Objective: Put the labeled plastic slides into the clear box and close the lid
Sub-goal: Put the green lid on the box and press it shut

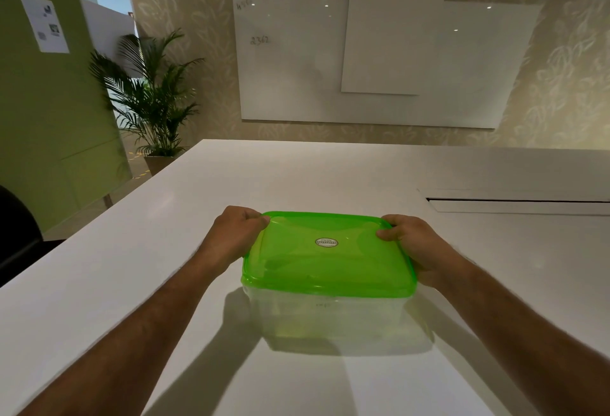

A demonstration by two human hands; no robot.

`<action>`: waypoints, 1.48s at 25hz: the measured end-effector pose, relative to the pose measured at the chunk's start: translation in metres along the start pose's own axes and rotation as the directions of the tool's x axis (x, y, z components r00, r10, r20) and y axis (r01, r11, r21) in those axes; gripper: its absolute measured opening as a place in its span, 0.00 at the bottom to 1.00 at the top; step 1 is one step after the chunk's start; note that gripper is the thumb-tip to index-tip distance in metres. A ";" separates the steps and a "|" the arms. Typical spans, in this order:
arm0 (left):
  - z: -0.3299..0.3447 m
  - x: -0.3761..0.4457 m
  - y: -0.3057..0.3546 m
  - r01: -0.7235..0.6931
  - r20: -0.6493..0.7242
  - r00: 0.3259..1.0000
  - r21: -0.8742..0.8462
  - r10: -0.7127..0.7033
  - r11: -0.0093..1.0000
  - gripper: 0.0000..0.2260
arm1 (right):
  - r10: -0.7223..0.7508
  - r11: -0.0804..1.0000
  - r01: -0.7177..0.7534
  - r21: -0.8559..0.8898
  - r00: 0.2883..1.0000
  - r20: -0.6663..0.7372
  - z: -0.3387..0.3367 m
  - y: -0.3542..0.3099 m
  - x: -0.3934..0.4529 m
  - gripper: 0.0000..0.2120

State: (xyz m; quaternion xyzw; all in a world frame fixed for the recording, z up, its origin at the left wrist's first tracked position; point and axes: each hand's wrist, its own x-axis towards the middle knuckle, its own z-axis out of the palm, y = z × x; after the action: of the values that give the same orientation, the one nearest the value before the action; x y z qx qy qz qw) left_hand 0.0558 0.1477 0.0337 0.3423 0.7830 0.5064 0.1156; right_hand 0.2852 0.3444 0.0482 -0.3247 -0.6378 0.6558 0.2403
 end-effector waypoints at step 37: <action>0.013 0.028 -0.015 0.344 0.117 0.938 -0.188 -0.326 0.920 0.15 | 0.004 0.954 0.050 0.296 0.984 -0.178 0.006 0.025 0.029 0.10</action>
State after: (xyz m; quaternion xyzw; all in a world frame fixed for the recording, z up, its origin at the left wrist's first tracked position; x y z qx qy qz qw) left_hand 0.0361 0.1712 0.0196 0.2104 0.7680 0.5424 0.2679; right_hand 0.2639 0.3598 0.0201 -0.3339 -0.5109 0.7106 0.3501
